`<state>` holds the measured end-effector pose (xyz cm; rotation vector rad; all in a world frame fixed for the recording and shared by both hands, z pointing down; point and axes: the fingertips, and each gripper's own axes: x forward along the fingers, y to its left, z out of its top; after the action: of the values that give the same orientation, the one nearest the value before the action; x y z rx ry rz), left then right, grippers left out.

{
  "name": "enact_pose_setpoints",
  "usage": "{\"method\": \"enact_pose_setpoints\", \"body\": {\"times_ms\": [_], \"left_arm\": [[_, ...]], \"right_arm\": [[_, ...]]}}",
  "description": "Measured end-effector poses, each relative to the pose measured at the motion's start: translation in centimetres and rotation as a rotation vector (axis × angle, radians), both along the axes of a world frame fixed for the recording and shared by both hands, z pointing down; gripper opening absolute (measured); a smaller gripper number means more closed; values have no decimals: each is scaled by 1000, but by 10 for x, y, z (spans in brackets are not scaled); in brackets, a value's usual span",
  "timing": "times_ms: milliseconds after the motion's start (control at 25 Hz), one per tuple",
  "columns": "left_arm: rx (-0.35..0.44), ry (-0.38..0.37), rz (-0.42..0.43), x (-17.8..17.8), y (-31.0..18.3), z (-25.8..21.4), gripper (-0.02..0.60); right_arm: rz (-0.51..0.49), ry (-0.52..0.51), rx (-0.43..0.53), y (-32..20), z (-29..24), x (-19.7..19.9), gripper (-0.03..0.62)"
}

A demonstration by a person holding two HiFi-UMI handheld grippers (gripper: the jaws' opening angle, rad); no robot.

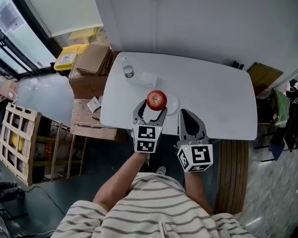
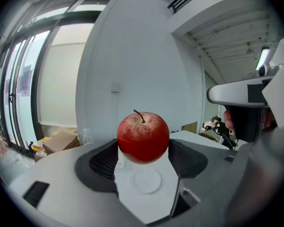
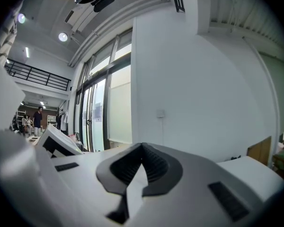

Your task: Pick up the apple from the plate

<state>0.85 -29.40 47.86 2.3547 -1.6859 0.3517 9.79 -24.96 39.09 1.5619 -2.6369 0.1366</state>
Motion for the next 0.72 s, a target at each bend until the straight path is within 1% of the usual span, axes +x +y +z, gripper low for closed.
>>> {"method": "enact_pose_setpoints", "body": {"times_ms": [200, 720], "left_arm": [[23, 9, 3, 3, 4, -20, 339], [125, 28, -23, -10, 13, -67, 339]], "right_arm": [[-3, -2, 12, -1, -6, 1, 12], [-22, -7, 40, 0, -17, -11, 12]]}}
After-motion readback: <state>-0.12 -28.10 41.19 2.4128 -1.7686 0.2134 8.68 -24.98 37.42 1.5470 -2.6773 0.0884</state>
